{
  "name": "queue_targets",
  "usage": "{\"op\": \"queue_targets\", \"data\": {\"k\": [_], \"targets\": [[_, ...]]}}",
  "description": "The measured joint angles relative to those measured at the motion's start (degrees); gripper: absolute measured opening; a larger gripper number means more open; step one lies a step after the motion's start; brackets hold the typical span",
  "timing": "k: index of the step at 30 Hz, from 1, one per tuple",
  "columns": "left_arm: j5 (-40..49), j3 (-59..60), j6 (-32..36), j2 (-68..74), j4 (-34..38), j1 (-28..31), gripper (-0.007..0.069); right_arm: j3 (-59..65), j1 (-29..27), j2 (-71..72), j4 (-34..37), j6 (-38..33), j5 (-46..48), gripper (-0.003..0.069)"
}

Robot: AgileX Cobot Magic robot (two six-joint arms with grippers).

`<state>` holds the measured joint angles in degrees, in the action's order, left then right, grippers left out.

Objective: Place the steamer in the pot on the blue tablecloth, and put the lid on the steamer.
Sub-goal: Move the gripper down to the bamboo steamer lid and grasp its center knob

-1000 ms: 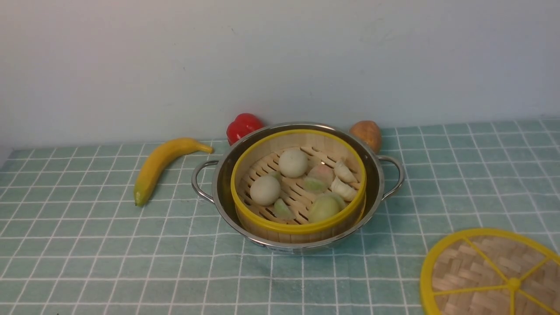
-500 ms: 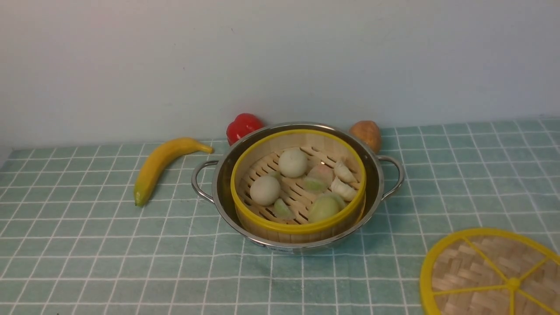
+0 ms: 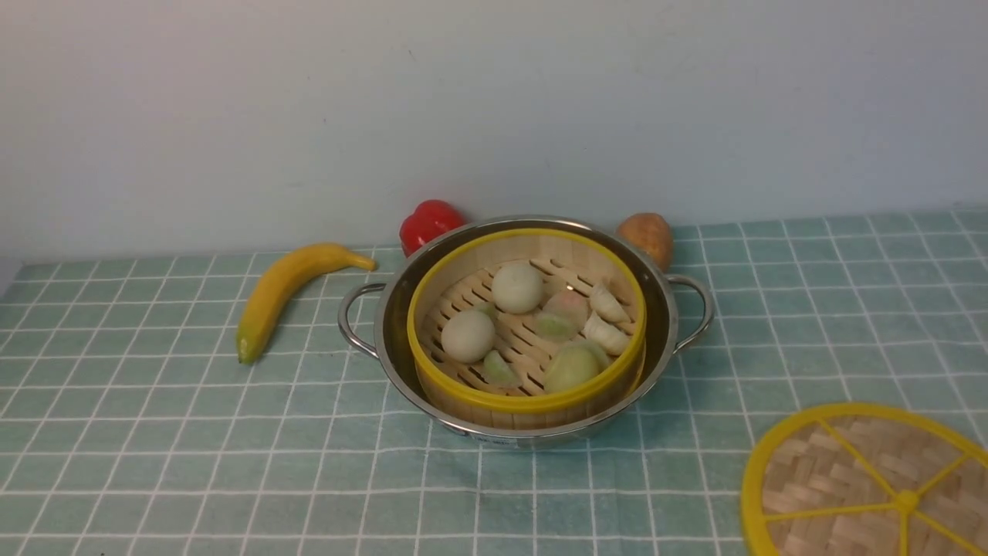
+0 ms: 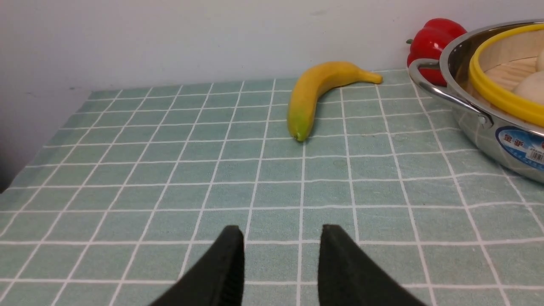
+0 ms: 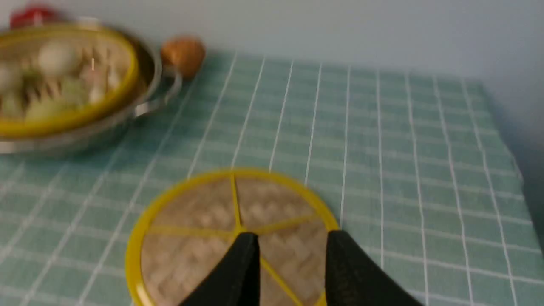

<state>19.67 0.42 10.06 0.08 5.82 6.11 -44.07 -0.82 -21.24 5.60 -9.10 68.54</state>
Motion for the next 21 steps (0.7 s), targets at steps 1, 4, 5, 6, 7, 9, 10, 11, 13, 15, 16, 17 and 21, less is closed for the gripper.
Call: {"op": "queue_targets", "data": {"k": [1, 4, 5, 6, 7, 9, 10, 11, 13, 15, 16, 17, 21], "targets": [[-0.05, 0.00, 0.00, 0.00, 0.00, 0.00, 0.0243, -0.74, 0.29, -1.89, 0.89, -1.95, 0.87, 0.0242], [-0.04, 0.00, 0.00, 0.00, 0.00, 0.00, 0.0243, -2.11, 0.73, -6.65, 4.23, -4.54, 1.55, 0.0242], [-0.04, 0.00, 0.00, 0.00, 0.00, 0.00, 0.0243, -2.37, 0.73, -9.06, 5.75, -5.20, 1.72, 0.0242], [-0.04, 0.00, 0.00, 0.00, 0.00, 0.00, 0.0243, -2.36, 0.73, -10.24, 6.39, -5.52, 1.78, 0.0242], [-0.04, 0.00, 0.00, 0.00, 0.00, 0.00, 0.0243, -2.36, 0.73, -12.95, 7.47, -5.69, 1.95, 0.0242], [-0.04, 0.00, 0.00, 0.00, 0.00, 0.00, 0.0243, -2.43, 0.73, -16.20, 8.33, -5.93, 2.04, 0.0242], [-0.04, 0.00, 0.00, 0.00, 0.00, 0.00, 0.0243, -2.51, 0.73, -20.65, 8.70, -6.07, 2.04, 0.0242], [-0.04, 0.00, 0.00, 0.00, 0.00, 0.00, 0.0243, -2.53, 0.73, -23.34, 8.63, -6.21, 2.04, 0.0242], [-0.04, 0.00, 0.00, 0.00, 0.00, 0.00, 0.0243, -2.57, 0.73, -31.65, 6.95, -6.20, 1.17, 0.0242], [-0.04, 0.00, 0.00, 0.00, 0.00, 0.00, 0.0243, -2.57, 0.73, -37.13, 5.62, -6.20, -0.37, 0.0242], [-0.04, 0.00, 0.00, 0.00, 0.00, 0.00, 0.0243, -2.57, 0.73, -40.26, 5.01, -6.20, -1.62, 0.0242], [-0.04, 0.00, 0.00, 0.00, 0.00, 0.00, 0.0243, -2.57, 0.73, -43.09, 4.88, -6.20, -3.12, 0.0242], [-0.04, 0.00, 0.00, 0.00, 0.00, 0.00, 0.0243, -2.57, 0.73, -51.71, 6.81, -6.20, -9.92, 0.0242]]}}
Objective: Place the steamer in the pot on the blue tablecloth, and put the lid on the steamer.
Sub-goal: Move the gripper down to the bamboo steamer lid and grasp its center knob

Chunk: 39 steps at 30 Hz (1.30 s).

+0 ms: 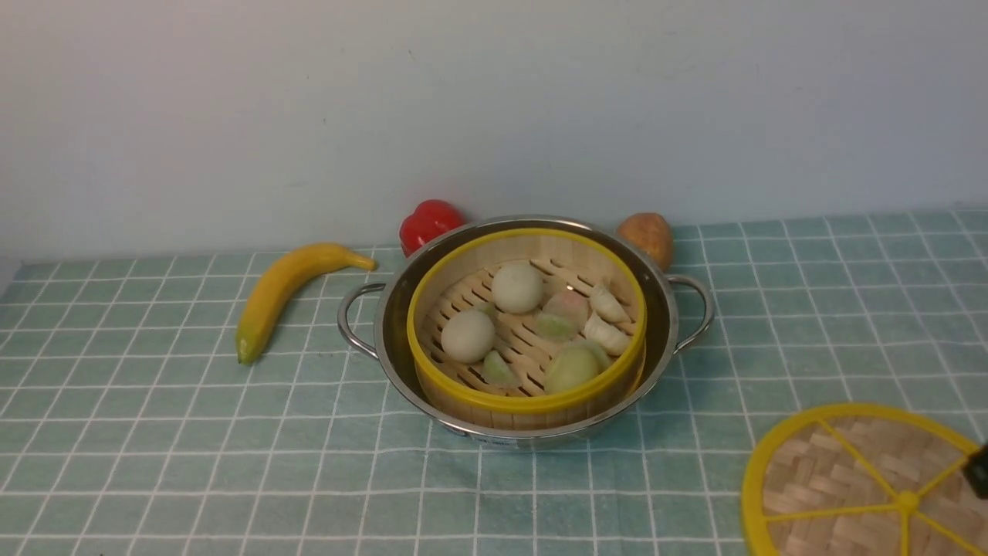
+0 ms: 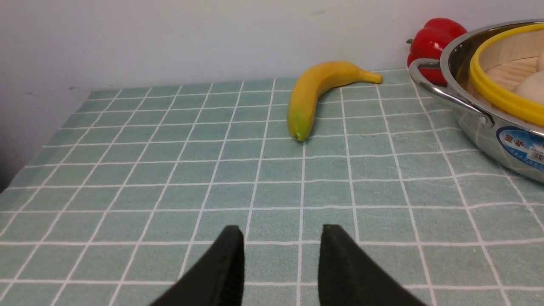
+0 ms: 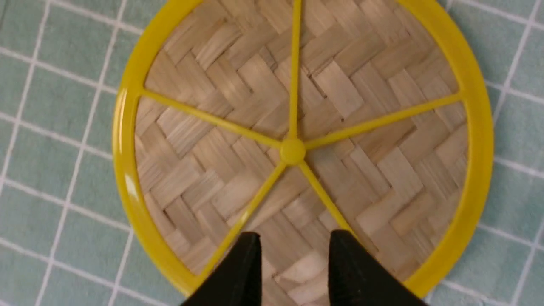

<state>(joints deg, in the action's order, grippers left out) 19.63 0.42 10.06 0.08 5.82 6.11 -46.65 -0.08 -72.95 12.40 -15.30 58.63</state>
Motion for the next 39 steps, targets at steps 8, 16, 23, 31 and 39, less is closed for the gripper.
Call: {"op": "queue_targets", "data": {"k": [8, 16, 23, 31, 39], "targets": [[0.00, 0.00, 0.00, 0.00, 0.00, 0.00, 0.0243, -1.10, 2.76, -9.18, 1.45, -0.02, -4.82, 0.0242], [0.00, 0.00, 0.00, 0.00, 0.00, 0.00, 0.0243, -6.74, 9.81, -15.72, -4.98, 3.67, -3.45, 0.0242], [0.00, 0.00, 0.00, 0.00, 0.00, 0.00, 0.0243, -8.18, 10.35, -17.96, -9.99, 10.06, 3.04, 0.0242], [0.00, 0.00, 0.00, 0.00, 0.00, 0.00, 0.0243, -8.18, 10.35, -19.33, -10.73, 10.38, 2.70, 0.0242], [0.00, 0.00, 0.00, 0.00, 0.00, 0.00, 0.0243, -8.18, 10.35, -23.62, -11.59, 10.91, 0.37, 0.0242]]}}
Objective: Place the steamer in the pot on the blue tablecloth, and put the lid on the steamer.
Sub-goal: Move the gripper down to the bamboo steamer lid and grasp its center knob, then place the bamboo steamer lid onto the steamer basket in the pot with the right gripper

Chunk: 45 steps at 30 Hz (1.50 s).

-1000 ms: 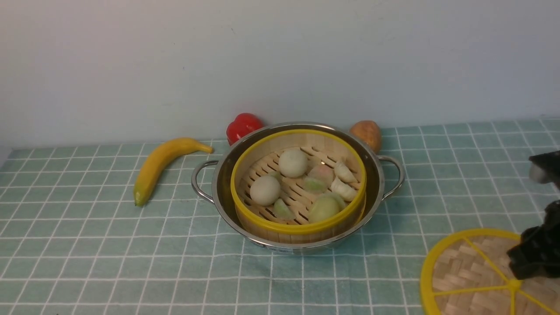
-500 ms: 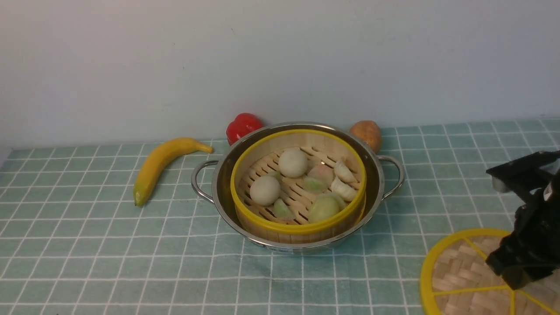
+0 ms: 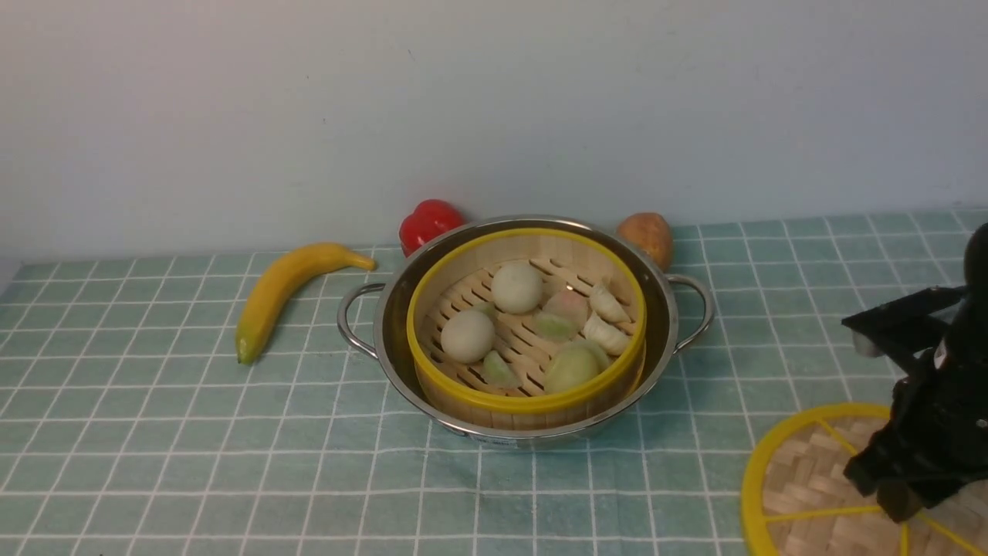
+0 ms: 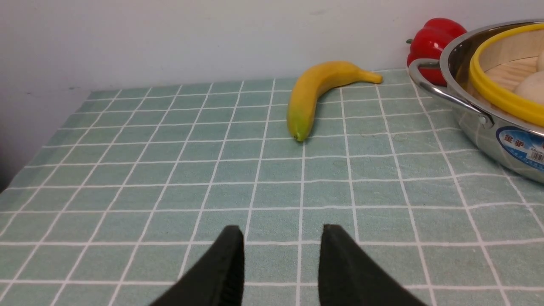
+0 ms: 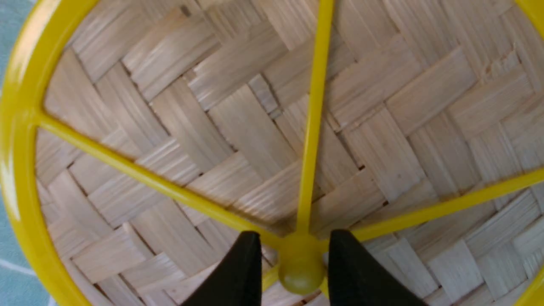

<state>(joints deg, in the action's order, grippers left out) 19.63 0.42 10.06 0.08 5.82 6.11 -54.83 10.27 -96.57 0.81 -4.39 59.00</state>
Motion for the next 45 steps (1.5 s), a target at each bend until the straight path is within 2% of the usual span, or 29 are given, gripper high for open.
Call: {"op": "queue_targets", "data": {"k": [4, 8, 15, 19, 25, 31, 36, 38, 45], "targets": [[0.00, 0.00, 0.00, 0.00, 0.00, 0.00, 0.0243, -0.06, 0.00, -0.77, -0.81, 1.30, 0.00, 0.0223], [0.00, 0.00, 0.00, 0.00, 0.00, 0.00, 0.0243, -0.22, 0.00, -1.03, -0.81, 1.93, 0.31, 0.0144], [0.00, 0.00, 0.00, 0.00, 0.00, 0.00, 0.0243, 0.00, 0.00, 1.62, 0.50, 2.27, -3.59, 0.0147], [0.00, 0.00, 0.00, 0.00, 0.00, 0.00, 0.0243, -0.88, 0.00, 8.12, 0.88, 1.40, -6.48, 0.0147], [0.00, 0.00, 0.00, 0.00, 0.00, 0.00, 0.0243, -12.01, 0.00, 11.48, 3.09, -2.88, 3.82, 0.0147], [0.00, 0.00, 0.00, 0.00, 0.00, 0.00, 0.0243, -24.48, 0.26, 9.51, 12.06, -9.54, 7.93, 0.0147], [0.00, 0.00, 0.00, 0.00, 0.00, 0.00, 0.0243, -35.21, 5.02, 1.95, 10.72, -11.82, 11.37, 0.0147], [0.00, 0.00, 0.00, 0.00, 0.00, 0.00, 0.0243, -41.62, 9.18, -3.41, 7.41, -12.07, 11.49, 0.0147], [0.00, 0.00, 0.00, 0.00, 0.00, 0.00, 0.0243, -56.49, 17.87, -15.72, 0.33, -12.41, 11.67, 0.0147]]}}
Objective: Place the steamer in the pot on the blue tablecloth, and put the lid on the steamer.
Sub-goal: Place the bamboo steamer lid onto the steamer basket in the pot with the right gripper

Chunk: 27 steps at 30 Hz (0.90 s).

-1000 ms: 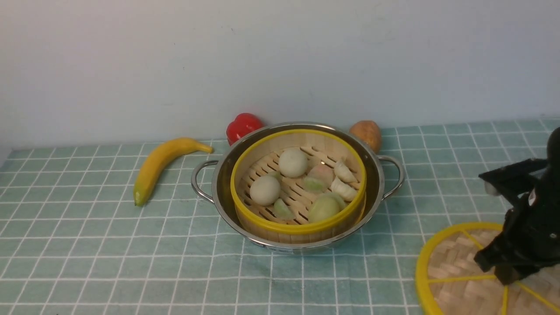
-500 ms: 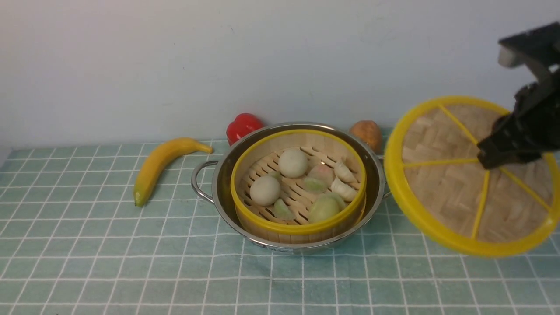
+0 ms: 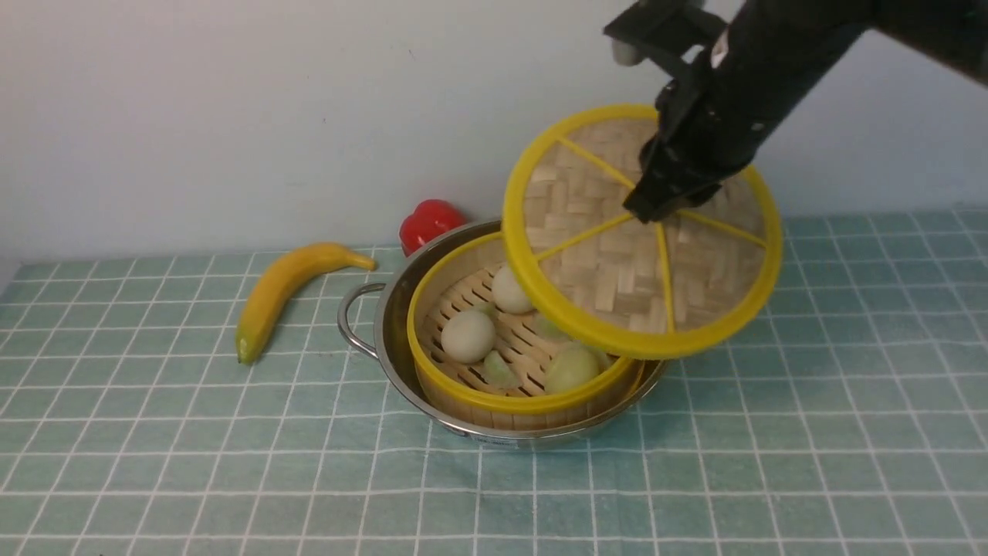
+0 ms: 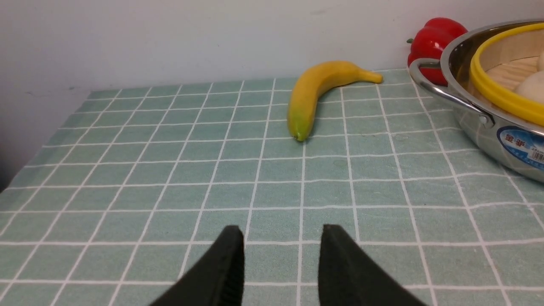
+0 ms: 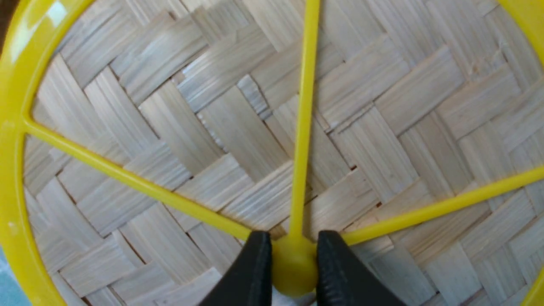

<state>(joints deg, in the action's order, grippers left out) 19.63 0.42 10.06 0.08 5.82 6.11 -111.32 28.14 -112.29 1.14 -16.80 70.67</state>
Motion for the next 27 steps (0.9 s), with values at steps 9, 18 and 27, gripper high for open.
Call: {"op": "queue_targets", "data": {"k": [9, 18, 27], "targets": [[0.00, 0.00, 0.00, 0.00, 0.00, 0.00, 0.0243, -6.44, 5.91, -5.94, 1.31, -3.01, 0.04, 0.0147], [-0.02, 0.00, 0.00, 0.00, 0.00, 0.00, 0.0243, -6.56, 6.81, -8.54, 1.25, -5.86, 0.11, 0.0147], [-0.02, 0.00, 0.00, 0.00, 0.00, 0.00, 0.0243, -6.56, 6.81, -9.57, 0.08, -9.01, 0.16, 0.0147]]}}
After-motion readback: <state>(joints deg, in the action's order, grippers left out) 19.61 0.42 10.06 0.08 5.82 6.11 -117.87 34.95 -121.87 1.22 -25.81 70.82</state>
